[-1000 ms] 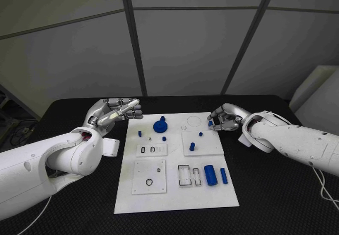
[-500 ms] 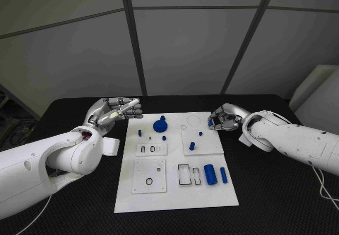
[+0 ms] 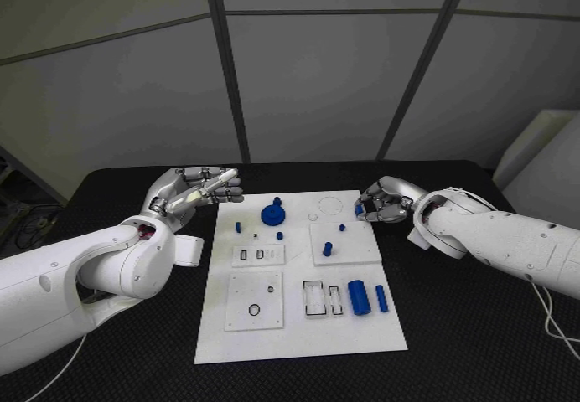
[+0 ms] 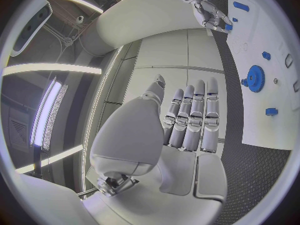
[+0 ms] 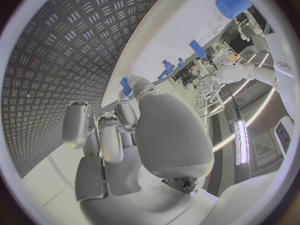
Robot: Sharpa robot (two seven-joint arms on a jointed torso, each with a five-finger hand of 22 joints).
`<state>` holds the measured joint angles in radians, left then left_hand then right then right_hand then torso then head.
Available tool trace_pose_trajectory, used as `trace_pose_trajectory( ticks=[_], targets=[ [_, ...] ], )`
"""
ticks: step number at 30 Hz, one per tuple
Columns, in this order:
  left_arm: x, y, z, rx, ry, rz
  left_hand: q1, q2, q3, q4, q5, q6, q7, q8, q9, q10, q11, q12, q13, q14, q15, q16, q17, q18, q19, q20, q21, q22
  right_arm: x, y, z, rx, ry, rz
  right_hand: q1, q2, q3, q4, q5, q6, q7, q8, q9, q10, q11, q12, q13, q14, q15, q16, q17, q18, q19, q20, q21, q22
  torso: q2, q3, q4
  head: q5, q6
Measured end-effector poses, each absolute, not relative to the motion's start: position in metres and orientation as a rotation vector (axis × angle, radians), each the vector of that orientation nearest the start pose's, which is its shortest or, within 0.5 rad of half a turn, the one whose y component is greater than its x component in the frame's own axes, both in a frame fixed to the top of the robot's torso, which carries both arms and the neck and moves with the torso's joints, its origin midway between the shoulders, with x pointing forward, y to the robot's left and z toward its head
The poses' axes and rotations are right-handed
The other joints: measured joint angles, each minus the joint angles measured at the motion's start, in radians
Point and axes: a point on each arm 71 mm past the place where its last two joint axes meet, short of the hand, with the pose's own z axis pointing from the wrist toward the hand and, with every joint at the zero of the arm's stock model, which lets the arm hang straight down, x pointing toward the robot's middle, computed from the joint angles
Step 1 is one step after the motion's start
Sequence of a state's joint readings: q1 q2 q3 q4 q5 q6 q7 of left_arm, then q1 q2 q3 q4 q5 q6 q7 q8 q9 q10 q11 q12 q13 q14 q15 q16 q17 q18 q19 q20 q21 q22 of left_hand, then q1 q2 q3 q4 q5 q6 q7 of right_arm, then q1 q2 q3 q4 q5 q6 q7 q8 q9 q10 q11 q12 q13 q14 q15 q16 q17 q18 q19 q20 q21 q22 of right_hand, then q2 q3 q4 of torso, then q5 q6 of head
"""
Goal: Assemble the parts on the task board
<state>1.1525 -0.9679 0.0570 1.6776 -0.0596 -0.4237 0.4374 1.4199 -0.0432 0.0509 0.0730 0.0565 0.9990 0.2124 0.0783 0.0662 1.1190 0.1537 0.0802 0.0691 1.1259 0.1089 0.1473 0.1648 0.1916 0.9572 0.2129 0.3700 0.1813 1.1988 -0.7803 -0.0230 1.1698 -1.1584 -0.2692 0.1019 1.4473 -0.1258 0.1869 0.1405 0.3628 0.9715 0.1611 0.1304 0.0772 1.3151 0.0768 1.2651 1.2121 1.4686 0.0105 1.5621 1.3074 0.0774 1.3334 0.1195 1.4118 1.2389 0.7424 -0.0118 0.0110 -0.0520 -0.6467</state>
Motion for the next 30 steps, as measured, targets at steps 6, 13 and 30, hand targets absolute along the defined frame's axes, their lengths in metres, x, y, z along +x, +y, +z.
trace_pose_trajectory(
  ticks=[6,13,30],
  targets=[
    [0.466,0.232,-0.1482,-1.063,1.279,-1.523,0.0,0.0,0.0,0.0,0.0,0.0,0.0,0.0,0.0,0.0,0.0,0.0,0.0,0.0,0.0,0.0,0.0,0.0,0.0,0.0,0.0,0.0,0.5423,-0.2756,-0.199,0.134,1.691,0.675,0.0,0.0,0.0,0.0,0.0,0.0,0.0,0.0,0.0,0.004,-0.004,0.0,0.0,0.0,0.0,0.0,0.0,0.0,0.0,0.0,0.0,0.0,0.0,0.0,0.0,-0.001,-0.001],
    [0.466,0.232,-0.1483,-1.063,1.28,-1.523,0.0,0.0,0.0,0.0,0.0,0.0,0.0,0.0,0.0,0.0,0.0,0.0,0.0,0.0,0.0,0.0,0.0,0.0,0.0,0.0,0.0,0.0,0.5423,-0.2752,-0.199,0.134,1.692,0.674,0.0,0.0,0.0,0.0,-0.005,0.012,-0.002,0.0,0.0,0.004,-0.004,0.004,0.002,0.0,0.0,0.0,0.0,0.0,0.003,-0.003,0.0,0.003,0.0,0.0,0.0,-0.002,-0.003],
    [0.466,0.2321,-0.1484,-1.064,1.282,-1.522,0.0,0.0,0.0,0.0,0.0,0.0,0.0,0.0,0.0,0.0,0.0,0.0,0.0,0.0,0.0,0.0,0.001,0.0,0.0,0.0,0.0,0.0,0.5418,-0.2722,-0.1977,0.135,1.677,0.678,0.015,0.052,0.033,-0.014,-0.048,0.093,-0.028,0.064,0.016,0.036,-0.036,0.024,0.028,-0.003,-0.033,0.004,0.001,0.0,0.024,-0.03,0.008,0.023,0.0,0.0,0.0011,-0.002,-0.006]
  ],
)
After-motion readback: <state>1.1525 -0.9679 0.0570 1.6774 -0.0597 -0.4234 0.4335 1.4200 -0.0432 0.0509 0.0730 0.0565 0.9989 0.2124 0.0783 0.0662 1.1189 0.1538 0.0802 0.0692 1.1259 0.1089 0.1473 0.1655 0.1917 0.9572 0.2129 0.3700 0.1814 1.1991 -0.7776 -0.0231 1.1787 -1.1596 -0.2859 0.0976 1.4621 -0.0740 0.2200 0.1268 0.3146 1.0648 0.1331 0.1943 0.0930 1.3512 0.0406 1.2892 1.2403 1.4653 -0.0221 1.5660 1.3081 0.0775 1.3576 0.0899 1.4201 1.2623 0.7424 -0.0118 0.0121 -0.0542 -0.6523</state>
